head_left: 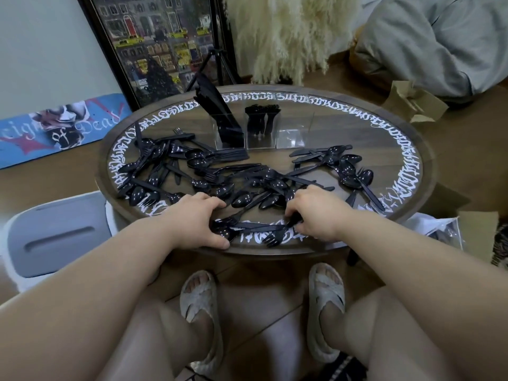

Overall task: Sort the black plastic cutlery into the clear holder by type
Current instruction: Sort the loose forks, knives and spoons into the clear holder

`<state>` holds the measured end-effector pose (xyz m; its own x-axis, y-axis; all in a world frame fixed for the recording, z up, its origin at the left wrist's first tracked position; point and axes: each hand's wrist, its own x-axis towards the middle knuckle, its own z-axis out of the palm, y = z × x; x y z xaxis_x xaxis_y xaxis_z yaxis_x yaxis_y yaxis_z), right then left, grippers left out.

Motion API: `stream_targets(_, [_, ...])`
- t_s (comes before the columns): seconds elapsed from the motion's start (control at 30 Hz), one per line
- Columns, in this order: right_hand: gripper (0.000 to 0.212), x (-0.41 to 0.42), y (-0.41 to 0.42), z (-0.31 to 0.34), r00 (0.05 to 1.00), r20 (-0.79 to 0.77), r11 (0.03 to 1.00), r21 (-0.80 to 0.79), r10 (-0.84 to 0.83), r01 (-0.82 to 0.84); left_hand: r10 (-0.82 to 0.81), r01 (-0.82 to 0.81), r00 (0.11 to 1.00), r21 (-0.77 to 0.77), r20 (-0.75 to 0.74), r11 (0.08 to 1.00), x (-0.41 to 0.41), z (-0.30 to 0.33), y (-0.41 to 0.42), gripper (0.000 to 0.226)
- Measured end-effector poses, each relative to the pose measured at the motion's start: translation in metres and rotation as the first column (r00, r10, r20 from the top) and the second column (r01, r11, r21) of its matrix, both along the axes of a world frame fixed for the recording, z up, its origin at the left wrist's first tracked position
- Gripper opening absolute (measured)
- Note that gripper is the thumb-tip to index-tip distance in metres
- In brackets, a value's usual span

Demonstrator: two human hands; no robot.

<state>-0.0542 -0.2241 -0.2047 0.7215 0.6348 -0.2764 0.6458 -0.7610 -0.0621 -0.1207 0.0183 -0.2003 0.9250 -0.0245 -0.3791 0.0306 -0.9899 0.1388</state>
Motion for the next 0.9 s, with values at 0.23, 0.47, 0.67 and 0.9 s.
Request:
stream_targets(0.23, [0.016,0.009,0.007,-0.006,1.000,0.012,1.000,0.004,0.011,-0.011,0.033,-0.031,0.999,-0.071,0.029,0.997,-0.001,-0.011,0.011,0.097])
stream_targets(0.47, [0.008,0.013,0.009,-0.010,0.997,-0.061,0.996,0.075,-0.052,0.057,0.077,-0.063,0.972,-0.071,0.221,0.995,0.010,-0.012,0.002,0.042])
stream_targets(0.67, [0.021,0.016,0.007,-0.007,0.992,-0.095,0.991,0.103,-0.077,0.087,0.091,-0.072,0.979,-0.111,0.183,0.991,0.019,-0.019,-0.002,0.027])
stream_targets(0.9, [0.007,0.018,0.016,0.006,0.987,-0.009,0.925,0.347,-0.159,0.152,0.165,-0.124,0.961,-0.189,0.223,0.974,0.022,-0.015,0.011,0.028])
